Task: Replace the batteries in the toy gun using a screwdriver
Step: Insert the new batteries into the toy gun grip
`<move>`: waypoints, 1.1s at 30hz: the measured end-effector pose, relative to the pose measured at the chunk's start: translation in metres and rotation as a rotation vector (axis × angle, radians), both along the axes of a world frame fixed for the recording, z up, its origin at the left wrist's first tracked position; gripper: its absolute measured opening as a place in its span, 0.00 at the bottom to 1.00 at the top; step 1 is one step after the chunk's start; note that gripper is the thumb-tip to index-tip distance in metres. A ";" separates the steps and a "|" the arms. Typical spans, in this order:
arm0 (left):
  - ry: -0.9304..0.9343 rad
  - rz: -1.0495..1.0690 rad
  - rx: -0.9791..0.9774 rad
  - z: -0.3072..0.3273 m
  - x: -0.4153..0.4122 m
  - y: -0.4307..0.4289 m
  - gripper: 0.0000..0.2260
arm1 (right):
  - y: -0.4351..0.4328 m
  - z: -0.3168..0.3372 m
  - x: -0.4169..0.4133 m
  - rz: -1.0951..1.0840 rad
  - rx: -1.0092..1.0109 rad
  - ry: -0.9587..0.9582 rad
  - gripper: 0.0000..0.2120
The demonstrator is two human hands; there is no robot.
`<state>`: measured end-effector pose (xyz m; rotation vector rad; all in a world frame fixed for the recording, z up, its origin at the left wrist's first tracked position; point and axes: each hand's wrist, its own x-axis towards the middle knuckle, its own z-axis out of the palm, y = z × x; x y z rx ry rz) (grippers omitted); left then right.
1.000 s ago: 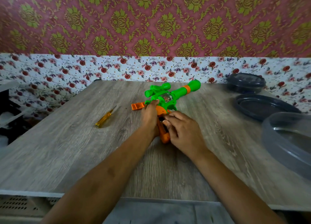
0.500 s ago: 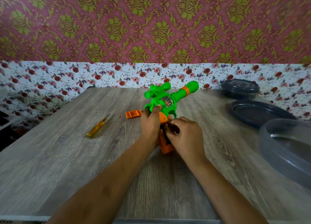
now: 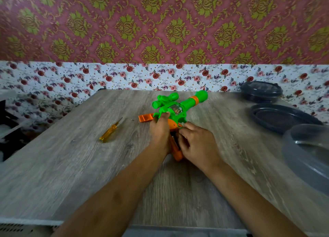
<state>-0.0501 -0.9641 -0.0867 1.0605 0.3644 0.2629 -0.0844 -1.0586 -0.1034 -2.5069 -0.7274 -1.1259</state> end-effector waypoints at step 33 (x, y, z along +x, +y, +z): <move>-0.296 0.029 0.192 0.005 0.000 -0.010 0.01 | -0.005 0.010 -0.004 -0.008 0.514 0.201 0.10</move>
